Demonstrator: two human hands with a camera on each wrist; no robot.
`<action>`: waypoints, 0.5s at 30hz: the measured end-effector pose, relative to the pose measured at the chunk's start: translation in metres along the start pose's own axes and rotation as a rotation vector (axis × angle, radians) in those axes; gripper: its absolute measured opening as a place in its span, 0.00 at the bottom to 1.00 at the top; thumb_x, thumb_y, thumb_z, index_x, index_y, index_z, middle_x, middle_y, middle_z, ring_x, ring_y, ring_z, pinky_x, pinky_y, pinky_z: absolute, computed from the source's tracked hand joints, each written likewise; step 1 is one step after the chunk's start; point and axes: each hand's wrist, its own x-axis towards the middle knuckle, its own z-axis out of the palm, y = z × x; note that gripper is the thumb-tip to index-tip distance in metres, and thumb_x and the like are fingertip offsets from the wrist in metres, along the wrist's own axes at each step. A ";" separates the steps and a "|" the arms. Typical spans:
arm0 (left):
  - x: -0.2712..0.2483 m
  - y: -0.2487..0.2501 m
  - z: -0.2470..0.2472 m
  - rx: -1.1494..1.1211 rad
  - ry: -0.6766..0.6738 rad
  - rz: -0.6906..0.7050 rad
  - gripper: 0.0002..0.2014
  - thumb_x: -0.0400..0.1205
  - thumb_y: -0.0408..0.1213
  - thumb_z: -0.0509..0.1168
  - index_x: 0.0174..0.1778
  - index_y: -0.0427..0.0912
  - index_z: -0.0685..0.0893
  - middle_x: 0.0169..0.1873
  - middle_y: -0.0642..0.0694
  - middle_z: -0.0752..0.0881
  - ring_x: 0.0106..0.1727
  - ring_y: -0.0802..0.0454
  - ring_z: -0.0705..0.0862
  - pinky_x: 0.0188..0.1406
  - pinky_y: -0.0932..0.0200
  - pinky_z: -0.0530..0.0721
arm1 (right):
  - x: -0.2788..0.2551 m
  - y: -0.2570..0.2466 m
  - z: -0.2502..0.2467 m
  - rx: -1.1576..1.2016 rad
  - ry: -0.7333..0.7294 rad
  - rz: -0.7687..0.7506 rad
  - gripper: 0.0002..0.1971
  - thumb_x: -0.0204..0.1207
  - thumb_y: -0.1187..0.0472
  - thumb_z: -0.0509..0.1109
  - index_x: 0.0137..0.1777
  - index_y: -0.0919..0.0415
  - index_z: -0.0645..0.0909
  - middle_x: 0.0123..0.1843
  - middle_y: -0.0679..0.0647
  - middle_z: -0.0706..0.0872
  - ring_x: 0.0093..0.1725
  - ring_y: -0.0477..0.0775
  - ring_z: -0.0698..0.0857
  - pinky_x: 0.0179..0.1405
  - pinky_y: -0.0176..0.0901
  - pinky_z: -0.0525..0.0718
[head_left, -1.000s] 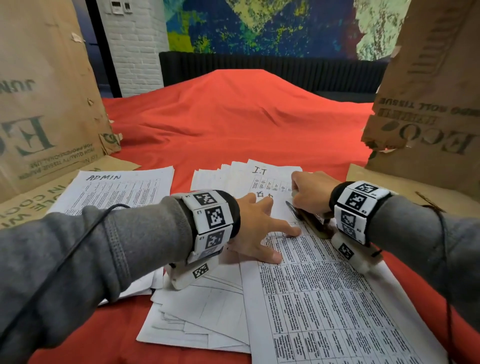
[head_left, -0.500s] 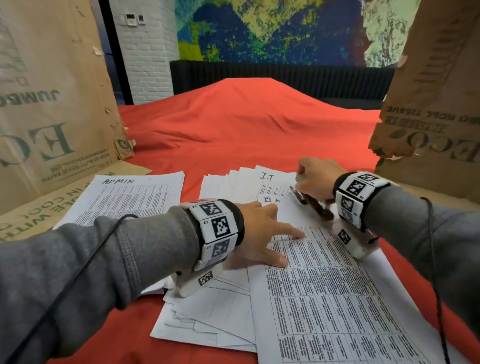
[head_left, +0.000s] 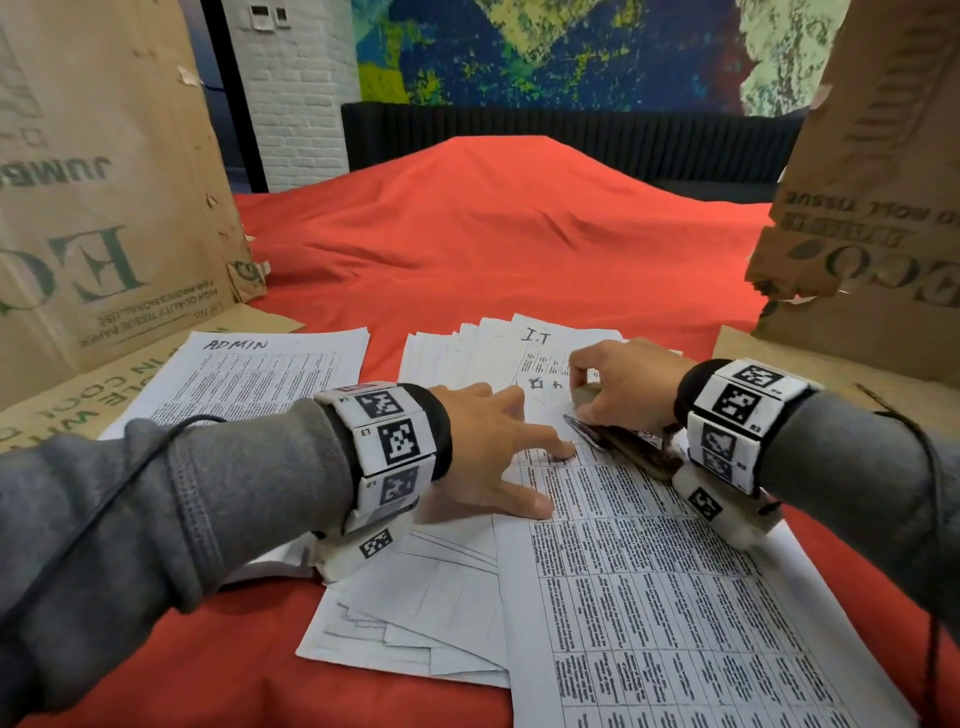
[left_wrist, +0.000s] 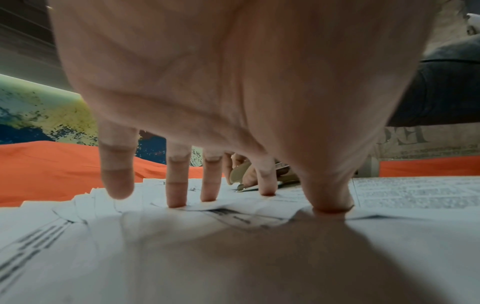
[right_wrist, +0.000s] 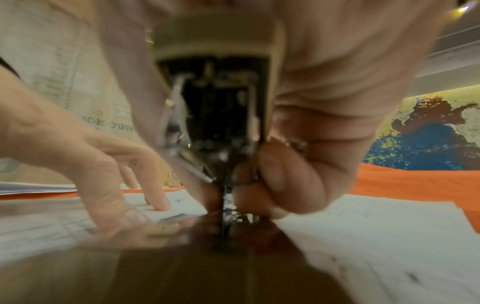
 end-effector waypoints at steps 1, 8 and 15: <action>0.000 0.000 0.000 0.004 -0.004 0.001 0.36 0.80 0.77 0.54 0.84 0.78 0.54 0.79 0.49 0.66 0.78 0.44 0.70 0.71 0.34 0.80 | 0.000 0.000 0.001 0.004 -0.001 0.000 0.04 0.80 0.57 0.66 0.47 0.49 0.81 0.40 0.50 0.86 0.42 0.54 0.86 0.27 0.39 0.75; 0.001 0.000 -0.001 0.035 -0.018 0.004 0.37 0.80 0.77 0.53 0.86 0.76 0.53 0.79 0.48 0.67 0.76 0.44 0.71 0.69 0.35 0.81 | 0.000 -0.002 -0.002 0.002 -0.032 0.030 0.05 0.81 0.60 0.64 0.50 0.52 0.81 0.38 0.53 0.86 0.25 0.51 0.81 0.10 0.30 0.70; 0.002 0.000 -0.001 0.056 -0.031 0.012 0.37 0.80 0.76 0.53 0.86 0.75 0.53 0.79 0.47 0.66 0.76 0.42 0.71 0.68 0.33 0.82 | 0.014 -0.007 0.005 0.001 -0.008 0.073 0.02 0.80 0.59 0.65 0.50 0.53 0.78 0.45 0.54 0.84 0.38 0.54 0.83 0.27 0.40 0.74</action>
